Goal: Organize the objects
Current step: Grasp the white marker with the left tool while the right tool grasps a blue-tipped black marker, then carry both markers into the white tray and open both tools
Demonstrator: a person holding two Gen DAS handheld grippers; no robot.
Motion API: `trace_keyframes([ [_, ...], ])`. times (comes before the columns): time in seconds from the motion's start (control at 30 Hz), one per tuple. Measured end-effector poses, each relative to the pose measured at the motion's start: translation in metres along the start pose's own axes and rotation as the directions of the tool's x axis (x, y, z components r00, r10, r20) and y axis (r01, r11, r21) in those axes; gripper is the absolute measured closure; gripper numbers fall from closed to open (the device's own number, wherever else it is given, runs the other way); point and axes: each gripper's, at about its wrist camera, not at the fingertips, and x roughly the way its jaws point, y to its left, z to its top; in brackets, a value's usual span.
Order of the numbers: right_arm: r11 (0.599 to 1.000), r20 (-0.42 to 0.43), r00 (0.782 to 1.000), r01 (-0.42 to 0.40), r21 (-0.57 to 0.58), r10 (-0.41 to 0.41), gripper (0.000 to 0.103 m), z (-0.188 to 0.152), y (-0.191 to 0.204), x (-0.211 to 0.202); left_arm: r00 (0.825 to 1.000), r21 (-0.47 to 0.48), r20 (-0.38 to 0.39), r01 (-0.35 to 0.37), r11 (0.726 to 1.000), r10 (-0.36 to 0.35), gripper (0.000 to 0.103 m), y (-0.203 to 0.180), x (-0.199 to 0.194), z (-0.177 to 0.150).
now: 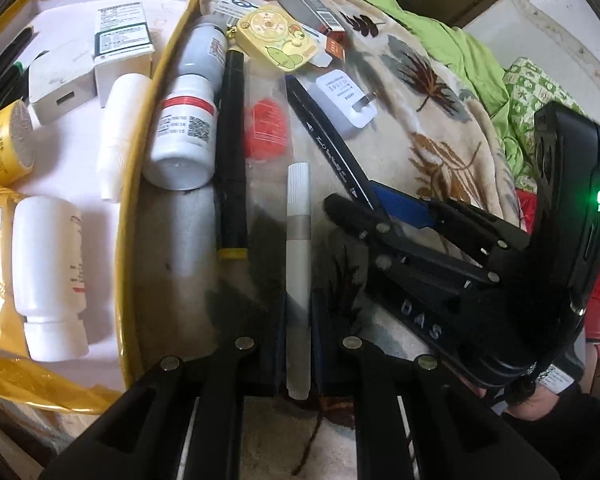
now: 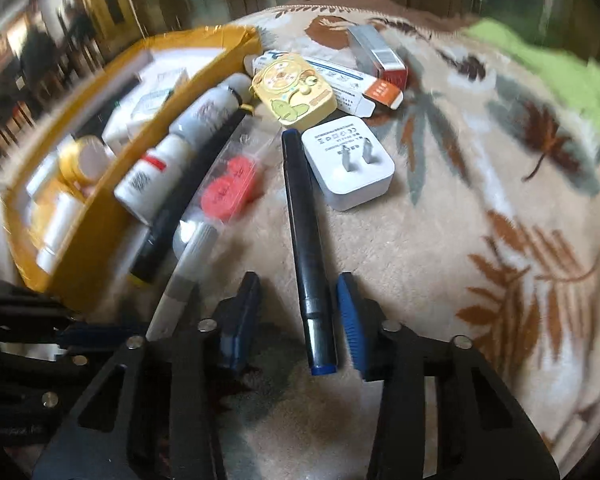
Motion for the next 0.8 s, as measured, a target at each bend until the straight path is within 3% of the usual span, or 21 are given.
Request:
trace_keyframes([
  [0.1,0.997,-0.019,1.000,0.012,0.074,-0.011,0.086,0.002,-0.009,-0.002,1.000,0.016,0.004,-0.013,1.000,0.013,0.093,-0.001,0.000,-0.002],
  [0.3,0.970,-0.103,0.989,-0.077,0.230,0.103,0.087,0.007,-0.021,-0.001,0.999,0.037,0.010,-0.047,0.998,0.046,0.089,-0.006,0.003,-0.001],
  [0.4,0.949,-0.109,0.980,-0.126,0.289,0.163,0.087,0.006,-0.029,0.002,0.998,0.048,0.015,-0.060,0.997,0.059,0.092,-0.007,0.003,-0.002],
  [0.5,0.899,-0.095,0.960,-0.208,0.384,0.263,0.087,0.004,-0.041,0.003,0.999,0.051,0.016,-0.049,0.998,0.048,0.093,-0.008,0.000,-0.002],
  [0.6,0.811,-0.040,0.929,-0.300,0.503,0.368,0.088,-0.002,-0.050,0.001,1.000,0.025,0.014,-0.021,0.999,0.021,0.093,-0.005,-0.007,-0.003],
  [0.7,0.751,0.004,0.912,-0.341,0.565,0.410,0.089,-0.007,-0.053,-0.002,0.999,-0.010,0.041,0.027,1.000,-0.027,0.093,-0.001,-0.023,-0.004],
  [0.8,0.729,0.052,0.911,-0.360,0.583,0.408,0.089,-0.008,-0.054,-0.011,0.996,-0.041,0.068,0.063,0.997,-0.060,0.093,0.005,-0.038,-0.006],
])
